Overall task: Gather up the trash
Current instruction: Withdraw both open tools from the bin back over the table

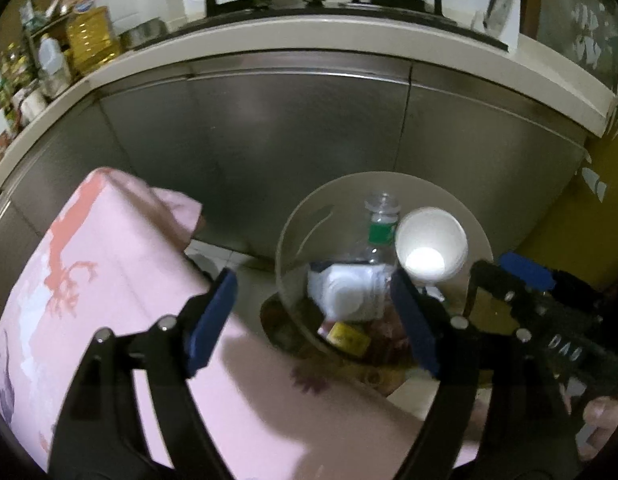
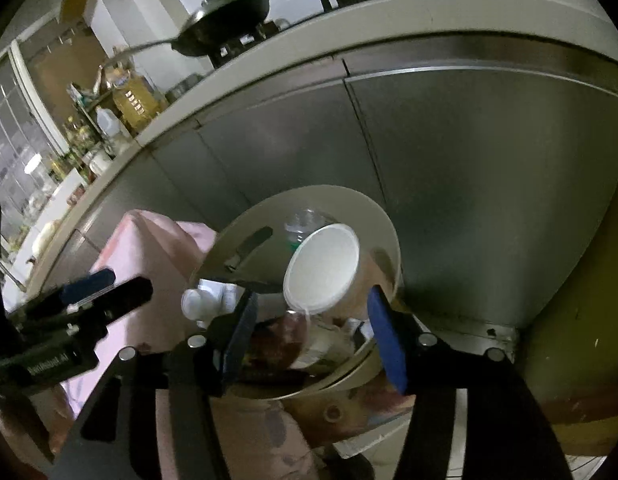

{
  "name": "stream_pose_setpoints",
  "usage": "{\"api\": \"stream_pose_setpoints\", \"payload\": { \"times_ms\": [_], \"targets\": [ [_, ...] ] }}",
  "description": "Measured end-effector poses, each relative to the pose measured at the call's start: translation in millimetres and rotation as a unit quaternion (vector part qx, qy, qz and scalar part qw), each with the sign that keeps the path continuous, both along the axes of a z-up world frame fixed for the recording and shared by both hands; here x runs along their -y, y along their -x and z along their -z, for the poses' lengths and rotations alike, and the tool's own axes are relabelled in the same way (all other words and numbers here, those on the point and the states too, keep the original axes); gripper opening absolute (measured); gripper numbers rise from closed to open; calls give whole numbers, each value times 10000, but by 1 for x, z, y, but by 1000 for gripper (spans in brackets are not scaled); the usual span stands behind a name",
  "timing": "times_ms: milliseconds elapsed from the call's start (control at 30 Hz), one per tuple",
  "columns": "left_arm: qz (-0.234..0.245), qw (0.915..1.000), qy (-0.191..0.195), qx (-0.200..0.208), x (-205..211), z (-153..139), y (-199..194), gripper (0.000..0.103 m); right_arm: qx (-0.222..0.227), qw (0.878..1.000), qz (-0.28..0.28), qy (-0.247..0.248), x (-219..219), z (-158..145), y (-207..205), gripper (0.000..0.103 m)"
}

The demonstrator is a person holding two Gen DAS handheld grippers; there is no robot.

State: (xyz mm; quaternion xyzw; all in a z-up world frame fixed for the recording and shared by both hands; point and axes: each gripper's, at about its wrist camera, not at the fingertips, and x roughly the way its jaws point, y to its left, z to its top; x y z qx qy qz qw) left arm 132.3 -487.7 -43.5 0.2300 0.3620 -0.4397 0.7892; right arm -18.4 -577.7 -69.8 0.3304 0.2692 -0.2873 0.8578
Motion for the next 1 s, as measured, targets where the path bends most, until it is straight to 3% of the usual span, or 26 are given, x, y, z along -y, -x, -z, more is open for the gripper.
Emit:
{"api": "stream_pose_setpoints", "payload": {
  "times_ms": [267, 533, 767, 1000],
  "targets": [
    [-227, 9996, 115, 75, -47, -13, 18, 83, 447, 9978, 148, -459, -32, -10, 30, 57],
    [-143, 9994, 247, 202, -86, -29, 47, 96, 553, 9958, 171, -706, -79, -23, 56, 57],
    [-94, 9987, 447, 225, -121, -42, 63, 97, 480, 9967, 245, -603, -115, -39, 75, 59],
    [-417, 9966, 604, 361, -165, -54, 63, 97, 370, 9982, 182, -426, -147, -54, 74, 64]
  ]
}}
